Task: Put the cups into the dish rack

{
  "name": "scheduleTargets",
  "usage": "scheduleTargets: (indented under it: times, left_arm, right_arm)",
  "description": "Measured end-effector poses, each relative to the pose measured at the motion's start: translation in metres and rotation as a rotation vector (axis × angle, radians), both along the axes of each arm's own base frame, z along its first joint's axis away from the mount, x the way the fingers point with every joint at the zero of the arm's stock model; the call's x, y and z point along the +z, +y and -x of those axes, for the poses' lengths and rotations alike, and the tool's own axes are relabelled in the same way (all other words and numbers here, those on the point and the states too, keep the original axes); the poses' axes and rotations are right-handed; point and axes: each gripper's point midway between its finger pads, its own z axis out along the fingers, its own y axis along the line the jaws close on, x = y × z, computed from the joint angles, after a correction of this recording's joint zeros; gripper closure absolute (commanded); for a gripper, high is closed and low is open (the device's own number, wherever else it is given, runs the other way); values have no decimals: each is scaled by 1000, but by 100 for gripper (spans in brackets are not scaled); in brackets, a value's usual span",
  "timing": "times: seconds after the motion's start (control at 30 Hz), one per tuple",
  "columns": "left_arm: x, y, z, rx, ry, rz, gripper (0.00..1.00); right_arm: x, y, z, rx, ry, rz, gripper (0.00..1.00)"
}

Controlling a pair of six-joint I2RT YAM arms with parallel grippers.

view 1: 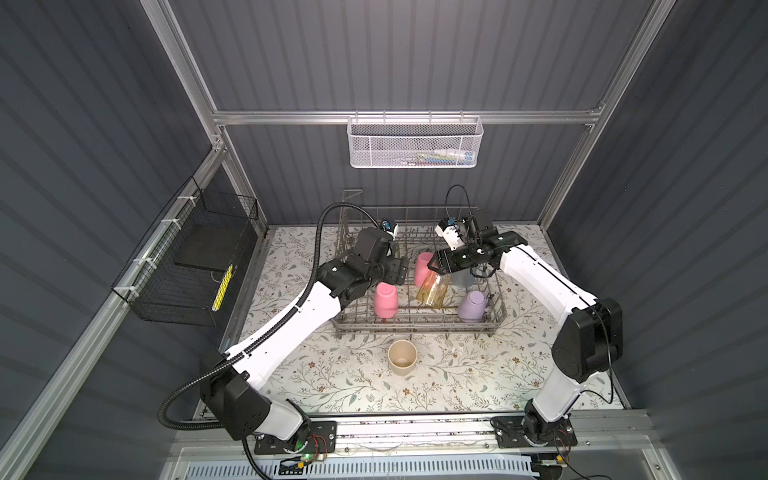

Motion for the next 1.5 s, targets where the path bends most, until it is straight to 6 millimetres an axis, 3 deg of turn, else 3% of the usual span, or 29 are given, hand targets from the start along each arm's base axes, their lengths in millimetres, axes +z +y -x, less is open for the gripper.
scheduleTargets:
  times: [0.23,0.5,0.97,1.3,1.5]
  left_arm:
    - [-2,0,0,-1,9,9,13]
    - [-3,-1,0,-5,13,15,13]
    - [-13,-1,3,-11,32,4,13]
    - [-13,-2,3,-13,34,5,13]
    - [-13,-2,3,-13,34,5,13]
  right_arm:
    - [1,3,0,9,-18,-5,31]
    - [12,-7,-6,-37,-96,26,30]
    - [-9,-9,-13,-43,-47,63,30]
    - [-9,-2,-4,-6,-17,20,31]
    - [-3,-2,12,16,-5,-11,30]
